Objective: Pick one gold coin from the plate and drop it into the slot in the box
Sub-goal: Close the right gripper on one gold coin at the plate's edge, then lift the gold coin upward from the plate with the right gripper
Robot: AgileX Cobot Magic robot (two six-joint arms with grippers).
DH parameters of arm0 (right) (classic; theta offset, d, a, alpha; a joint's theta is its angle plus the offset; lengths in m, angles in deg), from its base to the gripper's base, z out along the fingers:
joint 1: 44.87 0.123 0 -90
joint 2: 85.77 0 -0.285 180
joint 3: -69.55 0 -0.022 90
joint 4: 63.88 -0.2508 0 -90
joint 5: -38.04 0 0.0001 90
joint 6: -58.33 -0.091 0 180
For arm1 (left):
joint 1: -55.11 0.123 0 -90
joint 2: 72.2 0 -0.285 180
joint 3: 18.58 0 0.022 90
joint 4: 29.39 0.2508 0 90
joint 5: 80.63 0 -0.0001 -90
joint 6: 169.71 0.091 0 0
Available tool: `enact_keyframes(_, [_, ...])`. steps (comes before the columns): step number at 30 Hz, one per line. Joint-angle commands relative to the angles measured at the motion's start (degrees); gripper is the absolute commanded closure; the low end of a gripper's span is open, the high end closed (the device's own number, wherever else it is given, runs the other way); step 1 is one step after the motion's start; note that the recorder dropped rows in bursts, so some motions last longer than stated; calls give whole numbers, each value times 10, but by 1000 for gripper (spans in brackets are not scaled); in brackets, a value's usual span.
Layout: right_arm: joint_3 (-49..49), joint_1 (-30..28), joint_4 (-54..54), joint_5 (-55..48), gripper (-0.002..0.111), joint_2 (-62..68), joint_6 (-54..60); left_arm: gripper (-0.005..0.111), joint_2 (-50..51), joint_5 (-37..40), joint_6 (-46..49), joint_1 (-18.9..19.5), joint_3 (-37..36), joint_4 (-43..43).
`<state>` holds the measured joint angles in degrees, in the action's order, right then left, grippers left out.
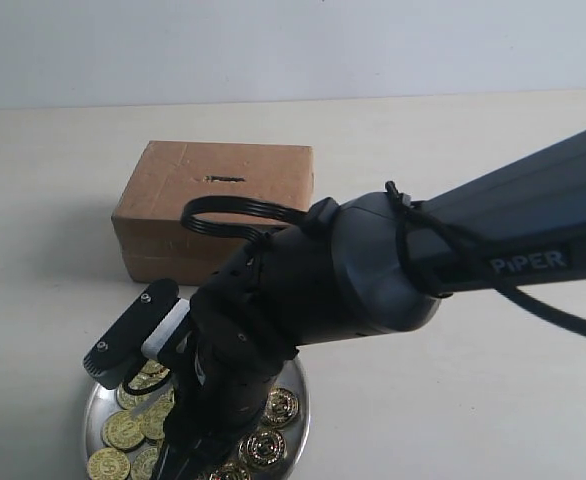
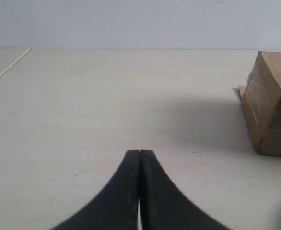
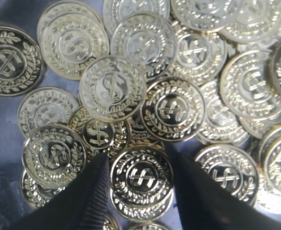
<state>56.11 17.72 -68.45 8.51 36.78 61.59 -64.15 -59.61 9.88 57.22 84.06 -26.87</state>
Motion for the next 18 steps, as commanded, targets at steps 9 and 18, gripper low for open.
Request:
enact_keyframes(9, [-5,-3,2,-31,90,-21,15,107,-3,-7,-1,1,1,-1])
enact_keyframes(18, [-5,1,0,-36,90,-53,82,107,-3,-7,-1,1,1,-1])
